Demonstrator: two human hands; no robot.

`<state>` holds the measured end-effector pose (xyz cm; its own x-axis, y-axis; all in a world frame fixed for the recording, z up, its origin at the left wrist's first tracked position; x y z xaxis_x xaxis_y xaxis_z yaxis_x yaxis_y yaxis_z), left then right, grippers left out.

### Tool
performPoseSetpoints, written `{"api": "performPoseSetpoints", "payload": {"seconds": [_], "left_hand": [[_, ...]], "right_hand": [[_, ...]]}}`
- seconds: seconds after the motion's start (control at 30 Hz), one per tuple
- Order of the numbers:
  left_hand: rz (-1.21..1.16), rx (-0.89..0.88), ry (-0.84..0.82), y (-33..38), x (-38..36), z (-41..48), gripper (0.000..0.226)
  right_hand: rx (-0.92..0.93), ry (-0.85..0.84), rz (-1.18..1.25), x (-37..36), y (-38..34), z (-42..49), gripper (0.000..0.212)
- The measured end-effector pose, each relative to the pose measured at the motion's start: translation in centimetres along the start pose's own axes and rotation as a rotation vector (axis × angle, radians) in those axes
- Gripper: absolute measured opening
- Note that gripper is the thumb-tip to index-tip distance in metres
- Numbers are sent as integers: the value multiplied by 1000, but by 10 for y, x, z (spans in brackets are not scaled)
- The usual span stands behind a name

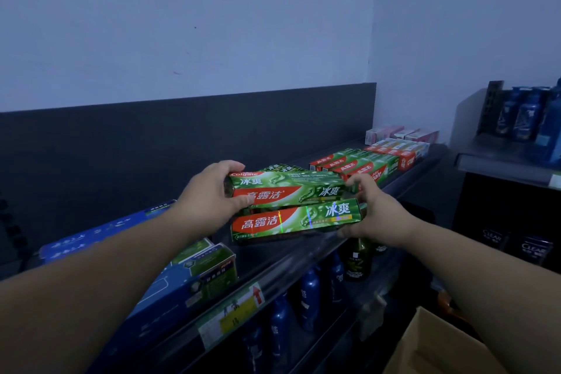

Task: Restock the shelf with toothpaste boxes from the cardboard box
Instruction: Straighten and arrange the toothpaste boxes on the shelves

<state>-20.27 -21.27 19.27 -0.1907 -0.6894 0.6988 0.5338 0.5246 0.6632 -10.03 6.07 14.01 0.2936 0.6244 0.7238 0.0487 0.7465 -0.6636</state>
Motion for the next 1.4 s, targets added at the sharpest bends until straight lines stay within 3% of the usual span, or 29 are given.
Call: {"api": "performPoseSetpoints", "payload": {"seconds": [0.13, 0.3, 0.47, 0.6, 0.83, 0.93, 1.23, 1.3, 1.4], "left_hand": [[-117, 128, 28, 1, -2, 2, 39], [-542, 363, -9, 9, 0, 7, 24], [-675, 506, -46, 16, 0, 4, 19], [-688, 553, -100, 20, -7, 2, 18], [-672, 616, -139, 25, -22, 4, 34], [-690, 635, -149, 25, -30, 5, 37], [-700, 646, -157, 18, -42, 18, 34], [-686, 660, -169, 16, -46, 21, 35], [-667, 676, -190, 15, -52, 26, 38]], "right_hand": [[-12, -82, 53, 2, 5, 1, 52], [-82, -75, 317, 23, 22, 2, 108], [-135, 65, 793, 56, 37, 2, 88], [-127, 165, 911, 77, 50, 2, 121], [-28, 379, 948, 94, 53, 0, 50], [-40, 417, 918, 97, 55, 2, 31], [-33, 375, 970, 93, 63, 6, 14], [-33, 333, 974, 87, 59, 9, 24], [-65, 314, 1007, 76, 55, 15, 60]]}}
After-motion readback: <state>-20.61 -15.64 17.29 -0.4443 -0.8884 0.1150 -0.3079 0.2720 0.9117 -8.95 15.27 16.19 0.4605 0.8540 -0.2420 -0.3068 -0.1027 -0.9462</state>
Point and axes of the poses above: each hand's wrist, its own z-axis towards the middle knuckle, its own x-axis out of the back of the hand, y = z × x, the point moved 1 cm from there along z, towards the middle knuckle, and after that the axes turned 3 degrees about -y, right-handed, at the moved point
